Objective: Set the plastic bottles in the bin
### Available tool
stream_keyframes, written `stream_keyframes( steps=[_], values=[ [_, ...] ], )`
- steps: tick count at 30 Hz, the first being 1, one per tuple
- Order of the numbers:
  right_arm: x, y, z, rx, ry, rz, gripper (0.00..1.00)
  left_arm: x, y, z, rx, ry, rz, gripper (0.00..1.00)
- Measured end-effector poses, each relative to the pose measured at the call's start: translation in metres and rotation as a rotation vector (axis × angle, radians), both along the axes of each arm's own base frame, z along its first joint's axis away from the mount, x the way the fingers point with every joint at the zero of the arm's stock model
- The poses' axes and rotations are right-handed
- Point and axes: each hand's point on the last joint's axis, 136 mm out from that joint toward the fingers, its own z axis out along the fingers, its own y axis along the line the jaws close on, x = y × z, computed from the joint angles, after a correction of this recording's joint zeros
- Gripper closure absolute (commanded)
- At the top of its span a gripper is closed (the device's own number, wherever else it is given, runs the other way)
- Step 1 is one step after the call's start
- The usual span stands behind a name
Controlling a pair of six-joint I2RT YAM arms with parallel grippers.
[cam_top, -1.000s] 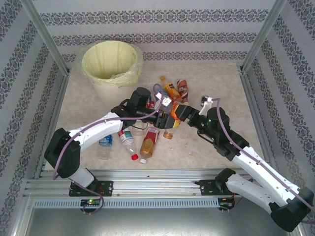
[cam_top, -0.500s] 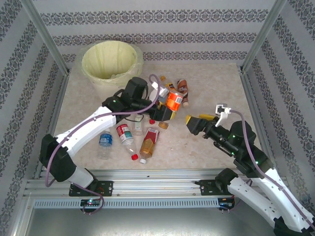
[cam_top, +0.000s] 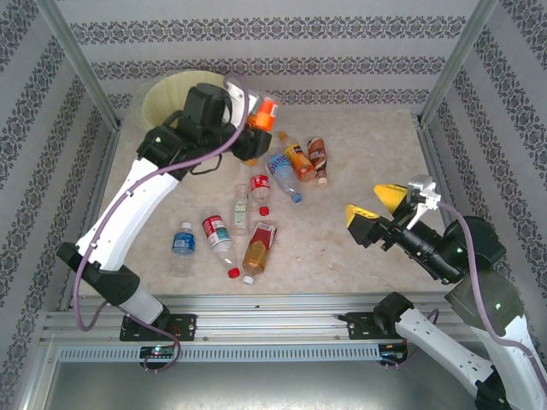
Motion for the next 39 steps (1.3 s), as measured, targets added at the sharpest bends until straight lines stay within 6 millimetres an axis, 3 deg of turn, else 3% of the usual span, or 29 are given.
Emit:
stream_keyframes(
  steps=[5, 11, 18, 24, 28, 35, 39],
  values=[
    [-0.003, -0.002, 0.008, -0.011, -0.032, 0.001, 0.02, 0.047, 0.045, 0.014, 0.064, -0.023, 0.162, 0.45],
    [-0.003, -0.002, 0.004, -0.022, -0.020, 0.000, 0.02, 0.102, 0.089, 0.013, 0.124, -0.039, 0.328, 0.44],
    [-0.001, -0.005, -0.003, -0.038, 0.003, -0.021, 0.02, 0.145, 0.136, -0.027, 0.203, 0.025, 0.465, 0.44],
    [0.000, -0.009, -0.006, -0.040, 0.018, -0.041, 0.02, 0.161, 0.169, -0.070, 0.254, 0.128, 0.531, 0.43],
    [0.001, -0.009, -0.011, -0.038, 0.030, -0.048, 0.02, 0.164, 0.181, -0.085, 0.258, 0.173, 0.556, 0.42],
    [0.007, -0.006, -0.027, -0.037, 0.085, -0.054, 0.02, 0.164, 0.185, -0.105, 0.249, 0.242, 0.568, 0.33],
    [0.010, -0.004, -0.036, -0.031, 0.117, -0.056, 0.02, 0.165, 0.183, -0.117, 0.243, 0.272, 0.566, 0.20]
  ],
)
